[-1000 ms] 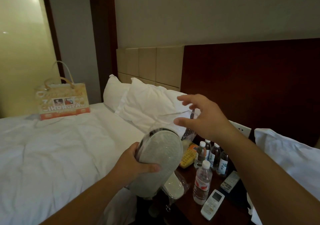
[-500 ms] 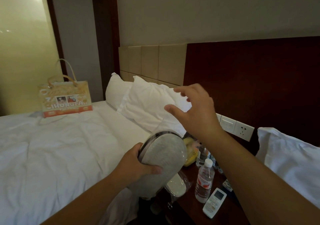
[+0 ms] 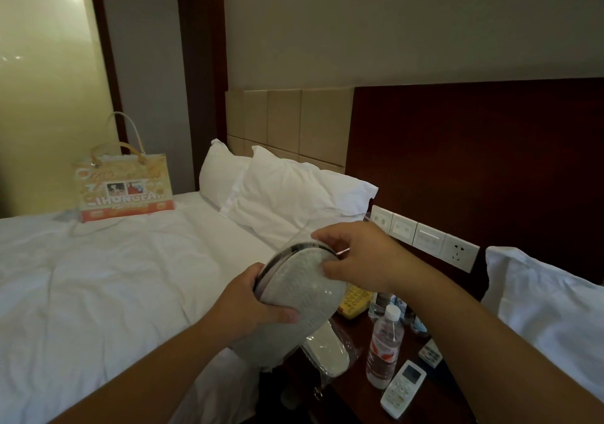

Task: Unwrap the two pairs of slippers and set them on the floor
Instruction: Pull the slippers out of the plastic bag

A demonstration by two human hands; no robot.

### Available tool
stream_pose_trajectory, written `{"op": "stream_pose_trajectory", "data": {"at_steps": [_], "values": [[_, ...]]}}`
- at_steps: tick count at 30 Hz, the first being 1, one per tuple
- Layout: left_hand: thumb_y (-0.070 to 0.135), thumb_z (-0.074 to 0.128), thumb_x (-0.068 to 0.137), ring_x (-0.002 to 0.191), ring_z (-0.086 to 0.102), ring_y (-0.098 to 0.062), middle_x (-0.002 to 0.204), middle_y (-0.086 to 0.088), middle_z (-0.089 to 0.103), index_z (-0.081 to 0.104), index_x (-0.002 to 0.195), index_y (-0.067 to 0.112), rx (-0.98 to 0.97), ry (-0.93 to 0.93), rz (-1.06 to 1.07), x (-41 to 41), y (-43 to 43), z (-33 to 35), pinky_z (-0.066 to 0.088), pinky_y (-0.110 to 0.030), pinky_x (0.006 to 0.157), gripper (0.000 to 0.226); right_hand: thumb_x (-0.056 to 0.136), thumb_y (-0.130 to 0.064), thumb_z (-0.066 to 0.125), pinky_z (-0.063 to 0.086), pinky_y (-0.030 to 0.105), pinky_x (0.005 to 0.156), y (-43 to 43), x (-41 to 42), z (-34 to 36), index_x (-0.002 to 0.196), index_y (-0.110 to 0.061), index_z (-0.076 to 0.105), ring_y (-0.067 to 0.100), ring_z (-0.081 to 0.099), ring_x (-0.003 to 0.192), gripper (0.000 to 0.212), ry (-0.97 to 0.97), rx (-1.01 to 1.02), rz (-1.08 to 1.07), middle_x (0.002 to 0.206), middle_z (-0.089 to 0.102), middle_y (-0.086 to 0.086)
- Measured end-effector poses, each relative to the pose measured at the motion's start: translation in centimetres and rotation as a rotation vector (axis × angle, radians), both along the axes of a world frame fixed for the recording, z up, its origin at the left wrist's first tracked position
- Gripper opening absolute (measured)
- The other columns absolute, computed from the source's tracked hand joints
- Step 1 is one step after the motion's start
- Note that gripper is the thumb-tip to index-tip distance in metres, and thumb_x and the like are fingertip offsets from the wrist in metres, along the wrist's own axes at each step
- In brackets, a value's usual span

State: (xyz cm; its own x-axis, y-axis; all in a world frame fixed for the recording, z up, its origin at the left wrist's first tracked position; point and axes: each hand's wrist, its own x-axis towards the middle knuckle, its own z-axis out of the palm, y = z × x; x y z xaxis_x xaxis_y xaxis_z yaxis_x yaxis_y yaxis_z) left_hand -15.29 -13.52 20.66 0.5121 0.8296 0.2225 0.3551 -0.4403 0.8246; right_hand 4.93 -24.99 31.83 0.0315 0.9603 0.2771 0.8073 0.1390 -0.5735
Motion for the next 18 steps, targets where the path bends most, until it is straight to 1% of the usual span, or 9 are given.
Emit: {"op": "stream_pose_trajectory", "data": {"at_steps": [2,4,6,9,11,14,18], "values": [[0.067,0.087,0.029,0.078,0.062,0.008,0.089,0.025,0.065,0.053,0.088,0.044,0.026,0.028,-0.006,-0.1,0.0,0.1,0.053,-0.019,0.058,0.072,0.075,-0.020,0.080,0.058,0.034,0.086,0.2,0.0,0.0,0.111,-0.029,0.070,0.003,0.068,0.091,0.039,0.051,-0.046,0.026,0.101,0.073,-0.012],[0.069,0.086,0.030,0.078,0.063,0.004,0.088,0.019,0.066,0.053,0.089,0.042,0.050,0.058,-0.009,-0.2,0.0,0.2,0.055,-0.023,0.059,0.073,0.076,-0.019,0.081,0.058,0.037,0.085,0.3,0.2,0.0,0.106,-0.028,0.072,0.007,0.070,0.090,0.032,0.053,-0.088,0.056,0.097,0.075,-0.009],[0.071,0.084,0.029,0.080,0.063,0.003,0.090,0.019,0.066,0.053,0.091,0.041,0.065,0.079,-0.023,-0.3,0.0,0.3,0.057,-0.025,0.062,0.075,0.078,-0.018,0.080,0.058,0.040,0.086,0.4,0.4,-0.2,0.103,-0.027,0.072,0.011,0.070,0.091,0.028,0.048,-0.115,0.067,0.098,0.075,-0.007],[0.075,0.081,0.028,0.079,0.060,0.009,0.088,0.028,0.063,0.051,0.091,0.048,0.074,0.116,-0.042,-0.4,-0.1,0.5,0.051,-0.015,0.059,0.075,0.080,-0.024,0.079,0.058,0.041,0.085,0.2,1.0,-0.4,0.098,-0.031,0.070,0.012,0.070,0.091,0.021,0.059,-0.114,0.069,0.096,0.074,-0.008],[0.075,0.081,0.028,0.079,0.060,0.008,0.087,0.028,0.062,0.051,0.090,0.046,0.070,0.130,-0.044,-0.4,0.0,0.7,0.050,-0.015,0.060,0.075,0.081,-0.028,0.077,0.059,0.041,0.083,0.0,1.6,-0.3,0.098,-0.033,0.069,0.011,0.069,0.090,0.019,0.080,-0.092,0.064,0.096,0.072,-0.008],[0.072,0.084,0.029,0.079,0.062,0.005,0.088,0.026,0.064,0.054,0.087,0.042,0.048,0.131,-0.041,-0.6,0.3,0.8,0.054,-0.019,0.063,0.072,0.082,-0.032,0.074,0.059,0.042,0.083,-0.2,2.3,-0.1,0.099,-0.038,0.068,0.009,0.068,0.092,0.018,0.109,-0.073,0.054,0.099,0.071,-0.011],[0.071,0.085,0.031,0.079,0.063,0.006,0.088,0.026,0.066,0.056,0.088,0.045,0.008,0.153,-0.056,-1.1,0.6,0.5,0.047,-0.012,0.058,0.069,0.083,-0.030,0.073,0.058,0.041,0.086,-0.7,3.2,0.5,0.104,-0.038,0.067,0.007,0.069,0.095,0.023,0.181,-0.037,0.038,0.102,0.072,-0.014]]}}
